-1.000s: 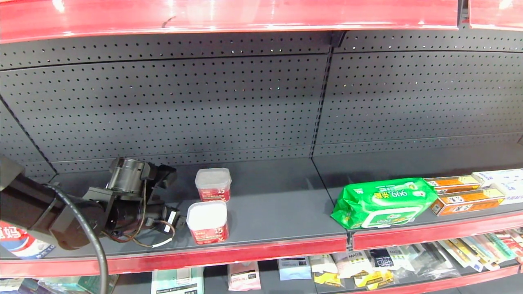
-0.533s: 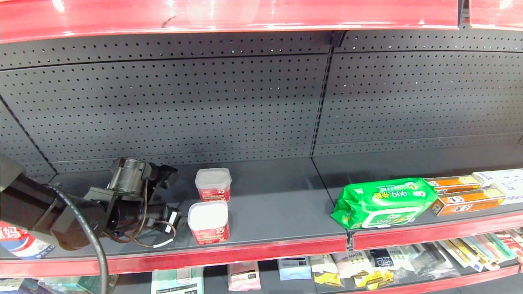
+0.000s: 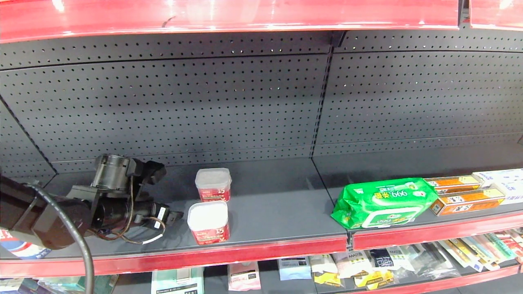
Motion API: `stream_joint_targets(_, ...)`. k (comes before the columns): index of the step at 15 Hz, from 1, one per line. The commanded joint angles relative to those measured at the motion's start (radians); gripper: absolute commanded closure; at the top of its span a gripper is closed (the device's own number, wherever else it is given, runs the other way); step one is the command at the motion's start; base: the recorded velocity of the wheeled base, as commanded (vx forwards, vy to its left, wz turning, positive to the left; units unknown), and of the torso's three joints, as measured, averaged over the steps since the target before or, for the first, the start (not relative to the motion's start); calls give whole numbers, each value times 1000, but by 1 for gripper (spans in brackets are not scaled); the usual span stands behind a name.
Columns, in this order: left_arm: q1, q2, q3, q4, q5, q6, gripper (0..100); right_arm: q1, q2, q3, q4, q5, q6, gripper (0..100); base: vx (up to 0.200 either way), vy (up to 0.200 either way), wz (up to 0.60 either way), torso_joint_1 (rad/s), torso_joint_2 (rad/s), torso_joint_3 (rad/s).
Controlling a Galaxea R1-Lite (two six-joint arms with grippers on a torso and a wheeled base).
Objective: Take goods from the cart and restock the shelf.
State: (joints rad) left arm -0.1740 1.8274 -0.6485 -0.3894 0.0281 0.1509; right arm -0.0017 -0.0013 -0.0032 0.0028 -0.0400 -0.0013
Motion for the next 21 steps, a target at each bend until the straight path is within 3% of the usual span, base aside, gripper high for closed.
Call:
stream_joint_targets(1,120,-177,38,7,1,3,0,0,1,0,0,0,0,0,0,0,0,0,0,0)
stream_joint_targets(3,212,-427,132,83,29,-1,0,0,1,0,0,0,0,0,0,0,0,0,0,0)
stream_joint_targets(5,295,-692,145,239,12,-5,0,0,1,0,0,0,0,0,0,0,0,0,0,0)
stream_joint_targets(6,329,-833,165,313,-19,-8,0,0,1,0,0,0,0,0,0,0,0,0,0,0)
stream_joint_targets(8,349,-1143,214,488,-146,-8,0,0,1,0,0,0,0,0,0,0,0,0,0,0)
stream_joint_targets(9,354,-1268,234,577,-162,-20,0,0,1,0,0,0,0,0,0,0,0,0,0,0)
stream_joint_targets(10,354,-1286,237,587,-163,-24,0,0,1,0,0,0,0,0,0,0,0,0,0,0)
stream_joint_targets(11,332,-1468,277,652,-200,-50,0,0,1,0,0,-1,0,0,0,0,0,0,0,0)
stream_joint_targets(14,215,-1769,395,650,-329,-47,0,0,1,0,0,0,0,0,0,0,0,0,0,0)
stream_joint_targets(15,186,-1792,406,642,-327,-57,0,0,1,0,0,0,0,0,0,0,0,0,0,0)
stream_joint_targets(16,177,-1827,420,638,-301,-85,0,0,1,0,0,0,0,0,0,0,0,0,0,0)
stream_joint_targets(17,177,-1827,451,647,-129,-113,0,0,1,0,0,-1,0,0,0,0,0,0,0,0)
stream_joint_targets(18,177,-1826,512,632,108,-123,0,0,1,0,0,-1,0,0,0,0,0,0,0,0)
stream_joint_targets(19,177,-1826,521,618,220,-139,0,0,1,0,0,-1,0,0,0,0,0,0,0,0)
stream_joint_targets(21,177,-1826,527,593,213,-191,0,0,1,0,0,0,0,0,0,0,0,0,0,0)
